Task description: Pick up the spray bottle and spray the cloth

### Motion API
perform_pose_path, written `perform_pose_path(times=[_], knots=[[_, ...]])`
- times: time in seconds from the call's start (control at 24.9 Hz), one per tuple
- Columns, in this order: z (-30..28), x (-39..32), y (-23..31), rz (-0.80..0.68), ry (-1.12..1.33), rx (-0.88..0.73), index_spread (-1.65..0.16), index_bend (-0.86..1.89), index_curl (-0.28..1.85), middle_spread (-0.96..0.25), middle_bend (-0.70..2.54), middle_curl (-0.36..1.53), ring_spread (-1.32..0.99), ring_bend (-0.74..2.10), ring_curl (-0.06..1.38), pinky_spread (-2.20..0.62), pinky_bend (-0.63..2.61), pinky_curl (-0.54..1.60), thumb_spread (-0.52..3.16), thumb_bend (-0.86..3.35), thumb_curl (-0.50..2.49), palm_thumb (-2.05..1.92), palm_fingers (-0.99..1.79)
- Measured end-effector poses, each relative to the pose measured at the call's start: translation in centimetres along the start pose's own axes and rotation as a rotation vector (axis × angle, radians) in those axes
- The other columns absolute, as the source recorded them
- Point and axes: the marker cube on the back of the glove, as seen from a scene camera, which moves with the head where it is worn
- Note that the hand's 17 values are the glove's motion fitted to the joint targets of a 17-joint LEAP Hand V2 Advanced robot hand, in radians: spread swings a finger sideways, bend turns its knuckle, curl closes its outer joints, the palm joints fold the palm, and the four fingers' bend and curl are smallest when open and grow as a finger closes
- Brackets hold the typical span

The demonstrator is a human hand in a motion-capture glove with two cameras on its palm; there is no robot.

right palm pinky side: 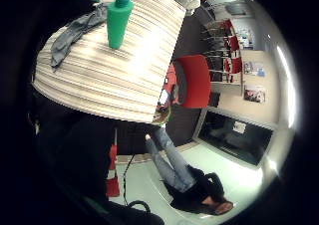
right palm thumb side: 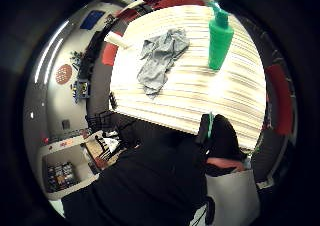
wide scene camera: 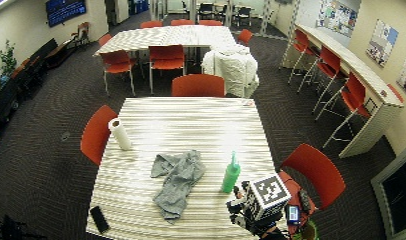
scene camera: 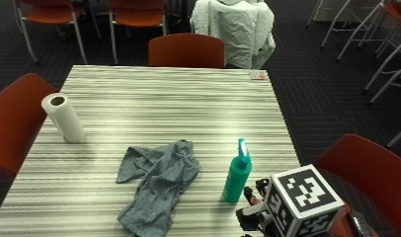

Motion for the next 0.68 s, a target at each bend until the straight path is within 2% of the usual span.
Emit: perform_pose_path(times=[0.28,0.68], knots=[[0.05,0.15,-0.02,0.002,0.01,-0.009,-0.28,0.18,0.14,0.0,0.17,0.1,0.06,0.36,0.14,0.12,0.43,0.18,0.66,0.38,0.21,0.64,0.35],[0.32,0.09,0.11,0.004,-0.045,-0.01,-0.34,0.17,0.21,0.0,0.17,0.16,0.08,0.37,0.19,0.14,0.44,0.24,0.9,0.32,0.29,0.67,0.32]])
